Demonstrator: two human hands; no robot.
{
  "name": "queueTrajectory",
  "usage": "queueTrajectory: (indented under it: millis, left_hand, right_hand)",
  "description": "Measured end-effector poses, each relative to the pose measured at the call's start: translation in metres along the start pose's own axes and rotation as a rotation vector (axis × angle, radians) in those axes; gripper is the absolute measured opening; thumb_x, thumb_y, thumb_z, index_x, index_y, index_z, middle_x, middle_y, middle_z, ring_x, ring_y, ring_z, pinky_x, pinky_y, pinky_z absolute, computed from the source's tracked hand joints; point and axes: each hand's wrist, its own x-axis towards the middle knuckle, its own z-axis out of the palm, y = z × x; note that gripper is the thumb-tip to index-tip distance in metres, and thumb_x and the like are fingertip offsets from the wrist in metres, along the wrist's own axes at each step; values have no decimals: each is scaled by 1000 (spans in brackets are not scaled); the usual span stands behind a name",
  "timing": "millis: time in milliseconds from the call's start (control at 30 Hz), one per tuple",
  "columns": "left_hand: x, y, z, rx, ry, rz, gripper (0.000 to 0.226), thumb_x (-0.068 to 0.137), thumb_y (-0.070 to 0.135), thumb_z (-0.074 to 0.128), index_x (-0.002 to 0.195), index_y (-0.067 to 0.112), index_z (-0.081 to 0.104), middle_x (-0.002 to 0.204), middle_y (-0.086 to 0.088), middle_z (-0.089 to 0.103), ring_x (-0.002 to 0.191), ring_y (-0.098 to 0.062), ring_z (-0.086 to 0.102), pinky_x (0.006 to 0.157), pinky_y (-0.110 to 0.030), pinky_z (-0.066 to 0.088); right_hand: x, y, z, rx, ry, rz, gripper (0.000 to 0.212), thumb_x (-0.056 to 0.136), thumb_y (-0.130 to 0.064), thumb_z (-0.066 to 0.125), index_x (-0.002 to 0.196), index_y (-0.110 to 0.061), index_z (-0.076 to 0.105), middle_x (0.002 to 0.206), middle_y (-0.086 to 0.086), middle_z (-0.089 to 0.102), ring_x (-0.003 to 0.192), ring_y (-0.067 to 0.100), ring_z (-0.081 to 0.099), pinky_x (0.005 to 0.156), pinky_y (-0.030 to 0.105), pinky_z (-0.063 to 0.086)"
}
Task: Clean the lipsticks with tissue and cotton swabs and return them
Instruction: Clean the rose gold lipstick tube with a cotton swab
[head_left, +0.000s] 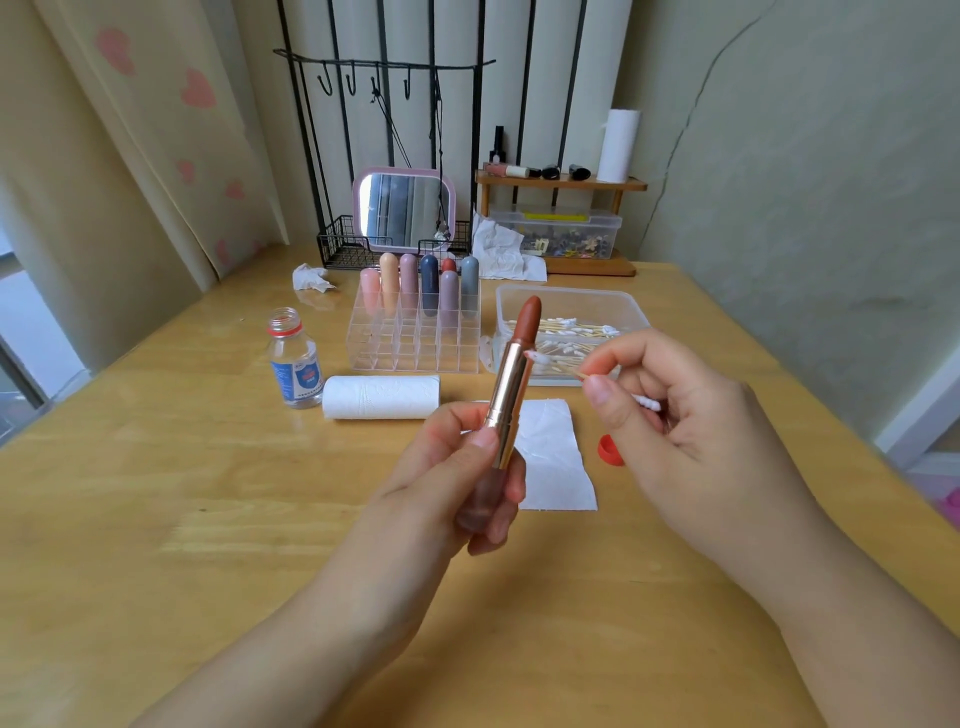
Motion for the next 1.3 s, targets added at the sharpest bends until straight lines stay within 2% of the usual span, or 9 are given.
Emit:
queueTrajectory:
  millis: [67, 300, 400, 500, 600, 833, 1000, 1167, 1300]
  left_hand:
    - [1, 1, -1, 19, 2, 12, 21, 82, 28, 49, 92, 10, 52, 64, -5, 52, 49, -16, 36, 47, -19, 33]
    - [3, 2, -4, 65, -3, 35, 23, 82, 29, 52, 91, 8, 50, 64, -1, 52, 49, -12, 35, 49, -19, 33]
    - [3, -1, -3, 67, 7, 38, 25, 81, 28, 52, 94, 7, 48, 65, -1, 52, 49, -11, 34, 49, -18, 33]
    - [3, -2, -2, 69, 14, 36, 26, 82, 28, 52, 97, 8, 47, 65, -1, 52, 50, -11, 34, 49, -18, 33]
    - [3, -5, -2, 93, 15, 38, 26, 82, 28, 52, 98, 9, 48, 66, 0, 53, 51, -11, 36, 50, -19, 33]
    - [3, -11, -3, 210, -3, 91, 24, 82, 28, 53, 100, 12, 48, 69, 2, 50, 55, -11, 37, 54, -19, 35]
    - [2, -13, -3, 262, 6, 127, 21, 77, 44, 61, 92, 31, 53, 69, 4, 41, 60, -14, 32, 55, -24, 33]
    - [1, -10, -1, 247, 78, 141, 17, 80, 30, 59, 94, 28, 50, 67, 12, 48, 56, -13, 36, 50, -21, 36]
    - [-2, -7, 2, 205, 60, 126, 14, 79, 26, 59, 83, 35, 50, 64, 2, 51, 50, -14, 35, 45, -21, 34]
  right_hand:
    - [3, -3, -2, 7, -11, 32, 9, 87, -40, 51, 88, -32, 55, 65, 6, 50, 57, 22, 46, 60, 46, 52]
    - [6, -9, -7, 26, 11, 64, 4, 84, -32, 55, 84, -31, 59, 68, -3, 56, 56, 22, 49, 60, 48, 51]
    - [2, -5, -2, 64, 52, 88, 5, 83, -30, 57, 81, -28, 61, 65, -15, 57, 57, 18, 53, 62, 43, 53]
    - [-3, -3, 4, 87, 101, 100, 9, 82, -33, 56, 76, -27, 61, 61, -11, 56, 57, 26, 52, 59, 30, 51]
    - [-6, -2, 8, 92, 127, 94, 10, 83, -32, 56, 77, -26, 60, 62, -1, 57, 57, 24, 52, 57, 31, 47]
    - [-12, 1, 5, 109, 149, 75, 10, 85, -29, 56, 77, -25, 60, 64, 0, 58, 58, 26, 54, 57, 31, 46]
    - [-17, 1, 7, -31, 144, -9, 12, 85, -36, 57, 77, -28, 57, 57, 4, 53, 51, 18, 48, 51, 23, 41]
    - [-20, -4, 9, -159, 165, -100, 8, 84, -22, 62, 76, -21, 64, 46, -21, 37, 46, -1, 40, 52, -1, 28]
    - [-16, -7, 4, -192, 242, -104, 7, 84, -18, 63, 79, -14, 66, 51, -19, 46, 48, 1, 42, 54, -5, 29]
